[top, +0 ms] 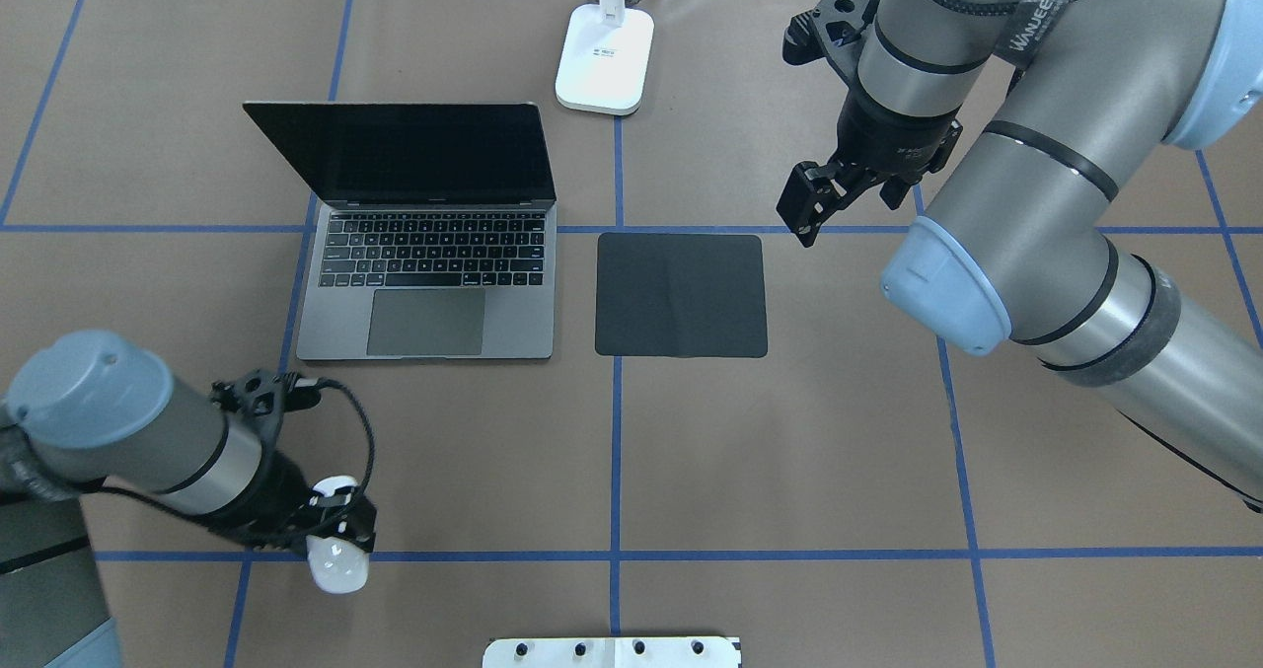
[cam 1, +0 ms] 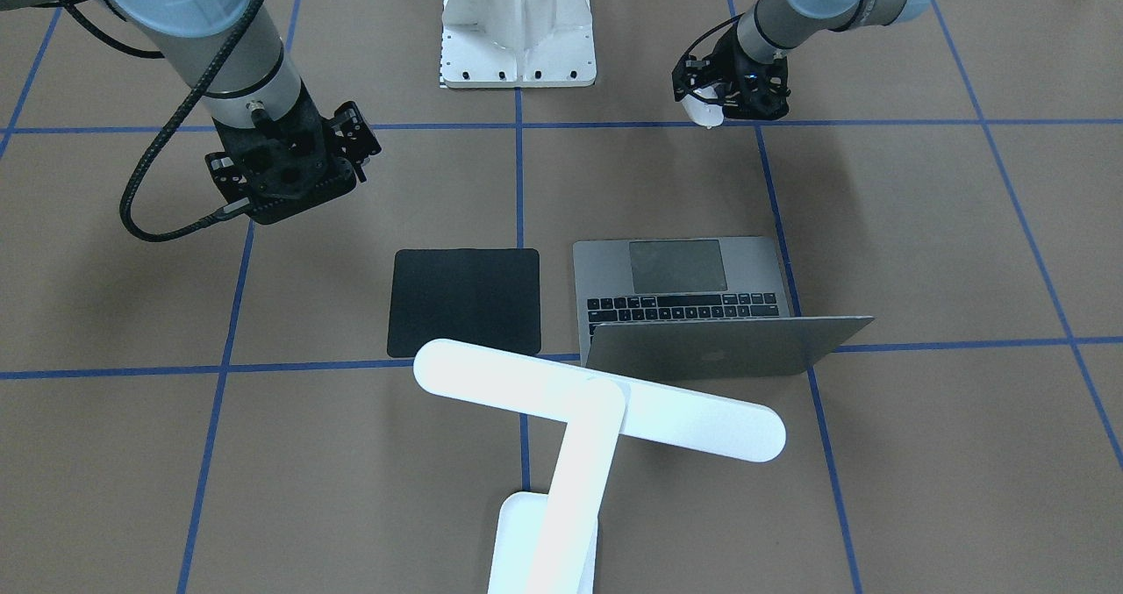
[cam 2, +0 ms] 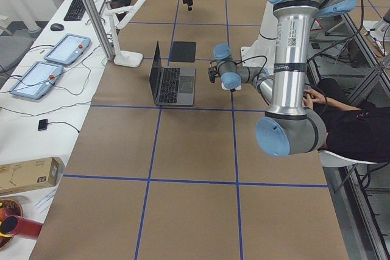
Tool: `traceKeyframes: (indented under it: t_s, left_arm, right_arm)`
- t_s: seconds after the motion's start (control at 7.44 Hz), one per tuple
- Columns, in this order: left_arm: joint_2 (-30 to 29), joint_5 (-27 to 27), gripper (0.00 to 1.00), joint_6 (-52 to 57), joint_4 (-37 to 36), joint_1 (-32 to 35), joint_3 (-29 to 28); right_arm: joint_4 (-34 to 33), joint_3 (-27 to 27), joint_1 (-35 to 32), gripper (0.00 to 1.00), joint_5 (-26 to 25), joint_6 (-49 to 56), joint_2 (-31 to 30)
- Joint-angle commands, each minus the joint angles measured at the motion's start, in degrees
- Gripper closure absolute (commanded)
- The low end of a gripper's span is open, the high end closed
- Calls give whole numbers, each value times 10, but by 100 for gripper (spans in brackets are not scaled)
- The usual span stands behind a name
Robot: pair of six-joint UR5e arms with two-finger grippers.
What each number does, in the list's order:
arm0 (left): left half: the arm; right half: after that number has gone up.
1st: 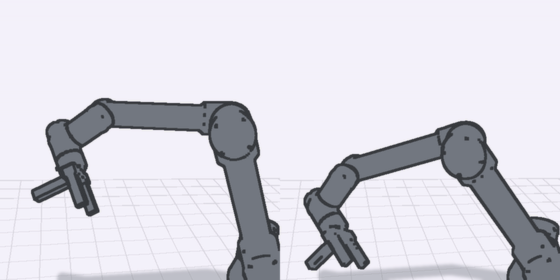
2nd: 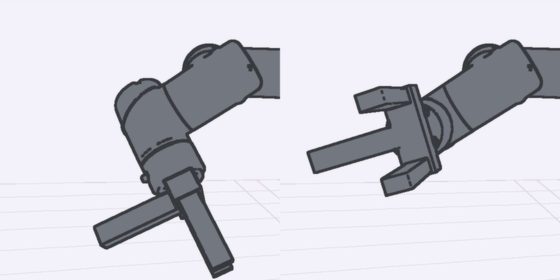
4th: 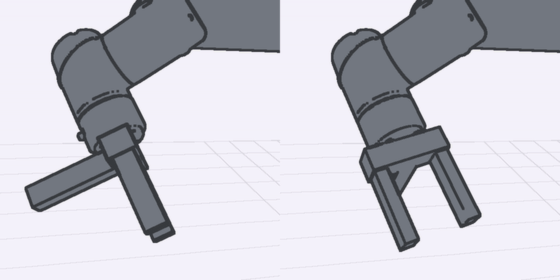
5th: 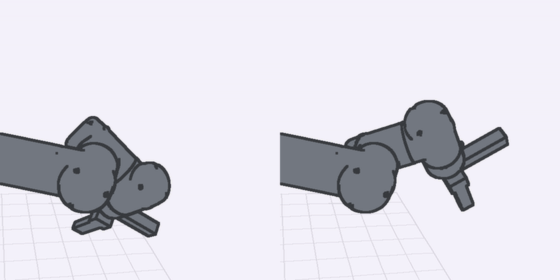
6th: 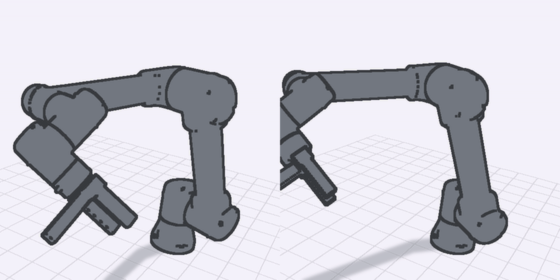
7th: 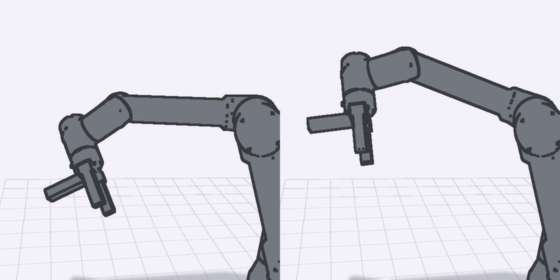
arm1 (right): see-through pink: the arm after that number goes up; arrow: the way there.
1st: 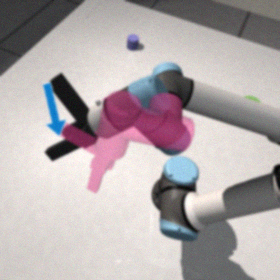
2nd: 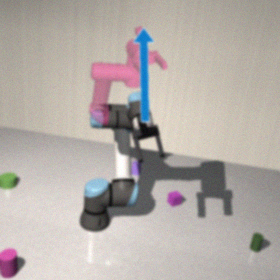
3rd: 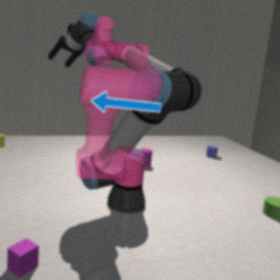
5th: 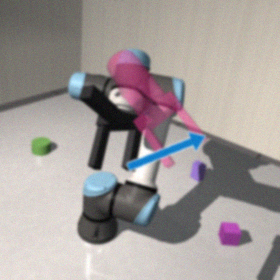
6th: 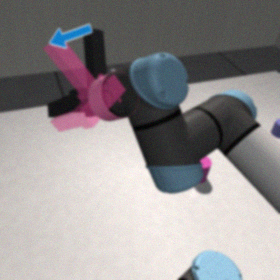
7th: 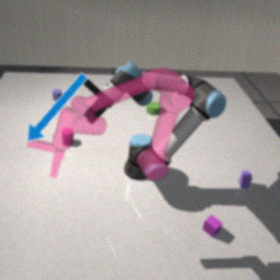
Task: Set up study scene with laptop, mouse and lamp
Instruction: 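Carry the white mouse with the left gripper onto the mouse pad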
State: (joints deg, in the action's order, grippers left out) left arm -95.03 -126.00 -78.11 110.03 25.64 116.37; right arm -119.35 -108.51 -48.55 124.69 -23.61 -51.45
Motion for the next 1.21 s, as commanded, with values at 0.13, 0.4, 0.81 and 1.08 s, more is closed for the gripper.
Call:
traceKeyframes:
  t_s: [0.13,0.4,0.81,1.08]
  left_arm:
    - [-134,1,33,37,-102,48,-29]
    - [-230,1,33,37,-102,73,-99]
    - [-357,3,33,37,-102,78,-218]
    - [-434,34,33,64,-102,78,-306]
  right_arm:
    - [2,0,-2,0,-1,-2,-12]
    - [2,-6,-13,0,-1,-2,-22]
    - [2,-17,-44,0,5,-1,-51]
    - [2,-17,-55,0,6,-1,-57]
